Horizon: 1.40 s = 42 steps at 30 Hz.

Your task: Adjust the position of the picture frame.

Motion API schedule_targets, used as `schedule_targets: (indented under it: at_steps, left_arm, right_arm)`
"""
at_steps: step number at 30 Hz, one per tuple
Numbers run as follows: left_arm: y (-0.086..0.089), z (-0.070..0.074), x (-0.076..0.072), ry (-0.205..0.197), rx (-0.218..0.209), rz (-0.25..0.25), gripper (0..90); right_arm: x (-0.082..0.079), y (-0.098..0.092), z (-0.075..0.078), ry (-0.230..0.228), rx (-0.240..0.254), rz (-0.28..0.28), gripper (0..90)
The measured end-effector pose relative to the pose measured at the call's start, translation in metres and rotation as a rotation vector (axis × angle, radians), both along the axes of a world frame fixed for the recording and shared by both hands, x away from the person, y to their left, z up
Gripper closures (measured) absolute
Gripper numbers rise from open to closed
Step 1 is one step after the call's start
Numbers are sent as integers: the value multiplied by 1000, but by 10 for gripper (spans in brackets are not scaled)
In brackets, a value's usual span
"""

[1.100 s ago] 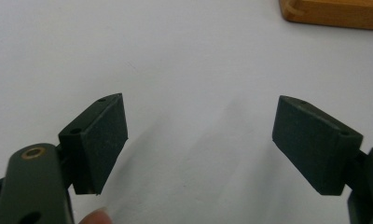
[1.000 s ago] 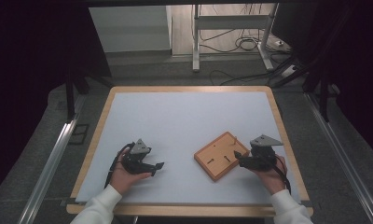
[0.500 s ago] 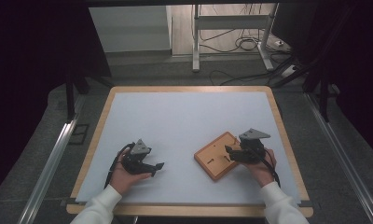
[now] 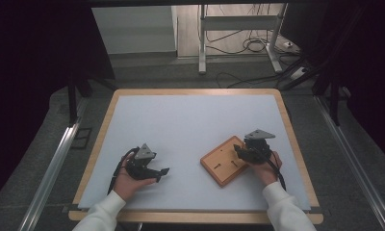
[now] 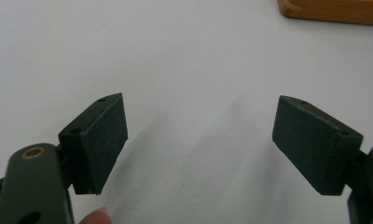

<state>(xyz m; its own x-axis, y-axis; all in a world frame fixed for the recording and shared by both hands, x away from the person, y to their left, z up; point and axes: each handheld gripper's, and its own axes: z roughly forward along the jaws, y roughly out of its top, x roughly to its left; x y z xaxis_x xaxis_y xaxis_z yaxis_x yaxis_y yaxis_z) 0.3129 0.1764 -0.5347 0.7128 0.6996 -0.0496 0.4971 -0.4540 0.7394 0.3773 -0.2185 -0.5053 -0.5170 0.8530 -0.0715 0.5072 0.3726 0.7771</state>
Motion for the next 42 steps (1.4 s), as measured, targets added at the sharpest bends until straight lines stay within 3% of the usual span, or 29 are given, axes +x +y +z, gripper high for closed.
schedule_targets:
  at_steps: [3,4,5,6,9,11,17,23,26,42]
  left_arm:
    - [0,0,0,1,1,-2,177]
    - [0,0,0,2,1,-3,177]
    - [0,0,0,3,1,-3,177]
    - [0,0,0,3,1,-3,177]
    - [0,-1,1,5,2,-5,177]
    - [0,-1,0,7,1,-6,177]
    - [0,-1,1,7,2,-9,177]
    - [-1,-1,1,9,2,-10,177]
    - [-1,-1,1,8,1,-11,177]
    - [1,0,1,5,-4,-7,177]
  right_arm:
    - [3,0,-3,3,-3,-12,573]
    - [5,0,-5,9,1,-15,663]
    - [5,0,-5,9,1,-15,663]
    - [7,0,-6,17,20,-9,747]
    - [8,0,-6,15,24,-21,829]
    - [8,0,-6,17,26,-27,832]
    - [11,-6,-6,44,95,-29,837]
    - [9,-4,-3,11,113,-6,834]
    - [7,0,0,7,149,25,829]
    - [-2,34,8,-9,171,176,824]
